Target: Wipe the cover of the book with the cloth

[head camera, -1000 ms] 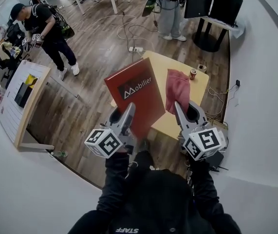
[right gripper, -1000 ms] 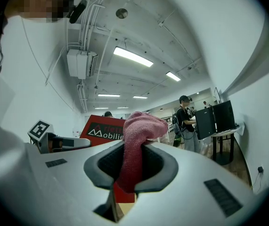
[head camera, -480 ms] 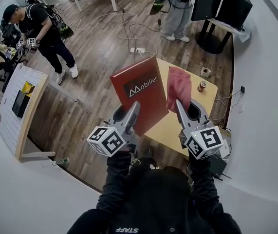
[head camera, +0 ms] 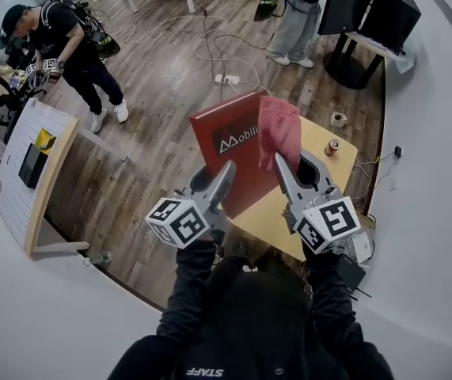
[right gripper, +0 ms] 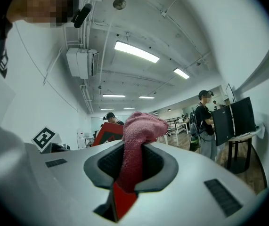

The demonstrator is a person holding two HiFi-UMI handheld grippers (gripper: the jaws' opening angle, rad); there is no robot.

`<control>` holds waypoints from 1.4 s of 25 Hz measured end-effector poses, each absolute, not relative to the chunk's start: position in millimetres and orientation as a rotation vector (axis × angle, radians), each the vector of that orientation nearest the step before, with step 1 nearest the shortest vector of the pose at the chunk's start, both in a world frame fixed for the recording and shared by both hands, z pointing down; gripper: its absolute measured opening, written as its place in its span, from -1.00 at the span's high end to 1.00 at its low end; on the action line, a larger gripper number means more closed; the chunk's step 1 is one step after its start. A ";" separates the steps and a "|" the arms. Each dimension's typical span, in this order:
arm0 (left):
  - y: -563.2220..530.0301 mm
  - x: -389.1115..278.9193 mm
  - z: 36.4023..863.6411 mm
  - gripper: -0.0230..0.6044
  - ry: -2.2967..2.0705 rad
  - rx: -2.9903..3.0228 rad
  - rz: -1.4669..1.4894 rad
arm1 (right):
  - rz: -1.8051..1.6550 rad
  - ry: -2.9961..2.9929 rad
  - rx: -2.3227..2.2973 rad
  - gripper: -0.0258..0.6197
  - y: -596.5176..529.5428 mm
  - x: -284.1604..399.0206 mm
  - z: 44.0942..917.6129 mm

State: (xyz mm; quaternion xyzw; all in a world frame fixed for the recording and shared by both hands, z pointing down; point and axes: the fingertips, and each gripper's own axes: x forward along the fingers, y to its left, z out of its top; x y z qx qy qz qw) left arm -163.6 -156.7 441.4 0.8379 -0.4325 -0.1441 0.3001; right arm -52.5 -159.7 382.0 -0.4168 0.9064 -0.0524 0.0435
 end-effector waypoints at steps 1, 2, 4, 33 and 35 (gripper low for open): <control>-156.0 -163.5 440.9 0.35 -1.147 2.225 -0.381 | -0.149 2.779 -1.252 0.68 -159.4 -58.3 378.6; -154.7 -163.4 440.0 0.35 -1.146 2.226 -0.379 | -0.140 2.787 -1.232 0.68 -158.3 -63.9 375.0; -153.0 -163.8 436.6 0.35 -1.142 2.231 -0.378 | -0.114 2.800 -1.190 0.68 -155.8 -75.6 366.1; -172.1 -107.6 421.3 0.35 -1.102 2.292 -0.349 | -0.062 2.899 -1.060 0.68 -202.3 -59.9 363.0; -171.8 -106.2 420.1 0.35 -1.100 2.296 -0.350 | -0.068 2.892 -1.086 0.68 -206.7 -51.2 365.7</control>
